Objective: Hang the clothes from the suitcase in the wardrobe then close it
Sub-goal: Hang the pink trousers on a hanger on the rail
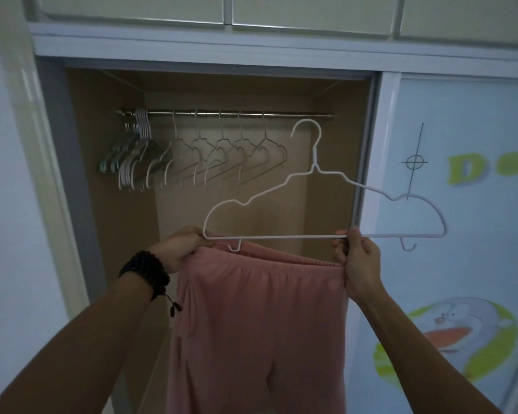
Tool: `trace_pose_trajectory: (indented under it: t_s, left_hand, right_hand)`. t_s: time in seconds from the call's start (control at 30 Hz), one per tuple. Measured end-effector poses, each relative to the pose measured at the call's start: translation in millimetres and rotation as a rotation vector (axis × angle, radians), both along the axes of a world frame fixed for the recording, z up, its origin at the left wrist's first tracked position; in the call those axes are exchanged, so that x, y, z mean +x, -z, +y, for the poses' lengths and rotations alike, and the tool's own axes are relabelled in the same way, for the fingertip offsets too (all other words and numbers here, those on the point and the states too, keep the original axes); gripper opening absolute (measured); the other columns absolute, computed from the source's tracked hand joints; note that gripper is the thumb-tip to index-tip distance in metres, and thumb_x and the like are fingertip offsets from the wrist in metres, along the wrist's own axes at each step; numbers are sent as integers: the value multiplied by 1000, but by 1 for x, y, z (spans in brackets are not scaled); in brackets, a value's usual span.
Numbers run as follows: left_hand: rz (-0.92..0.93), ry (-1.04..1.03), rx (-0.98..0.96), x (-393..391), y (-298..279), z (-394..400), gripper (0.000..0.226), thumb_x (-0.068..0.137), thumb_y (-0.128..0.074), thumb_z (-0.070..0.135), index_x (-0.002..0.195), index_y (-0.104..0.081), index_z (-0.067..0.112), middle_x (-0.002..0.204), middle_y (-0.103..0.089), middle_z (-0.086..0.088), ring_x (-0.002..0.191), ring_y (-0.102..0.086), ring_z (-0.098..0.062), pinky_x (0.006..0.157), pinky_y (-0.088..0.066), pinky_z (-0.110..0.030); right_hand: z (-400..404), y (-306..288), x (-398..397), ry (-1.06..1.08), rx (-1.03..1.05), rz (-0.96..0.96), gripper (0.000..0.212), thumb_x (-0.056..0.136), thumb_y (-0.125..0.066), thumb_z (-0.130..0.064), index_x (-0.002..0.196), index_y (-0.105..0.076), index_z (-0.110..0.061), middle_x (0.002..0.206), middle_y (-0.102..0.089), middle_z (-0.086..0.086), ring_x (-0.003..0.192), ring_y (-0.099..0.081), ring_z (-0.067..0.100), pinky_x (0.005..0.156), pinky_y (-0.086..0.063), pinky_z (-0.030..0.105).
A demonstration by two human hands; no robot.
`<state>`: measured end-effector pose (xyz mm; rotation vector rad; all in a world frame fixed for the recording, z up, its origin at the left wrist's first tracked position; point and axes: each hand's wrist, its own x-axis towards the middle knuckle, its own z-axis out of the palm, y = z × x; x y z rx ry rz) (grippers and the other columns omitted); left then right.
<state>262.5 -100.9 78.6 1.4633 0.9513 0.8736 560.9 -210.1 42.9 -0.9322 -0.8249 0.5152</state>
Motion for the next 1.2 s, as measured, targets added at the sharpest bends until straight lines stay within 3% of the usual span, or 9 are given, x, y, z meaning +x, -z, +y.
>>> trace_pose_trajectory:
  t_s: [0.13,0.37,0.5,0.6,0.73,0.87,1.0,1.1,1.2]
  left_hand:
    - [-12,-38,-26,-13,-3,9,21,89,-55,-10,93,-73,-1,89,-73,-17,70,-69,-19,63,-58,-23]
    - [11,-184,19,-1,-9,17,14,94,-57,0,85,-68,2,76,-68,-9,63,-65,-13,52,-53,-17]
    - [44,-255,198,35,-27,10,11,94,-60,5,87,-68,7,82,-65,-7,79,-60,-18,67,-51,-24]
    - [-4,-205,256,61,-39,2,18,95,-50,0,88,-67,1,87,-65,-9,79,-60,-17,72,-50,-26]
    - [-74,-134,307,80,-45,-17,24,84,-48,-7,90,-67,6,79,-61,-7,66,-54,-10,53,-44,-15]
    - [-92,62,285,85,-35,-19,22,73,-56,10,88,-71,11,81,-63,-4,70,-55,-9,60,-42,-21]
    - [-134,-102,362,90,-31,-18,30,93,-64,26,67,-69,10,54,-63,7,50,-55,0,52,-44,-13]
    - [-113,-174,375,64,-33,-7,32,91,-66,30,66,-68,10,50,-60,8,45,-51,0,45,-41,-12]
    - [-38,-156,396,42,-30,-2,35,92,-64,31,61,-67,16,46,-57,11,42,-47,2,42,-38,-12]
  right_hand:
    - [0,1,1,0,2,-16,45,103,-38,-33,74,-63,-9,46,-43,0,38,-32,9,37,-24,21]
    - [2,16,-8,6,-48,-172,46,104,-37,-30,80,-59,2,48,-48,4,37,-38,10,39,-30,21]
    - [9,26,-30,17,-104,-323,51,103,-41,-30,68,-59,3,40,-50,2,37,-47,15,40,-38,23]
    - [24,36,-37,63,-158,-368,53,100,-44,-37,61,-63,-8,46,-58,6,44,-56,20,49,-46,36]
    - [32,41,-29,113,-250,-260,54,95,-46,-45,63,-67,-7,49,-62,9,48,-60,23,59,-51,44]
    - [25,35,-29,149,-314,-309,53,97,-47,-41,61,-67,-7,47,-62,6,46,-61,16,56,-50,34]
    - [16,31,-27,68,-336,-557,33,86,-64,-47,77,-69,-16,68,-71,-3,63,-66,7,65,-52,30]
    - [10,33,-4,-39,-603,-883,39,70,-76,-54,98,-66,-29,92,-69,-11,82,-62,3,63,-42,16]
    - [6,28,15,-88,-746,-1038,32,78,-69,-48,88,-73,-18,82,-69,-6,81,-64,11,61,-42,19]
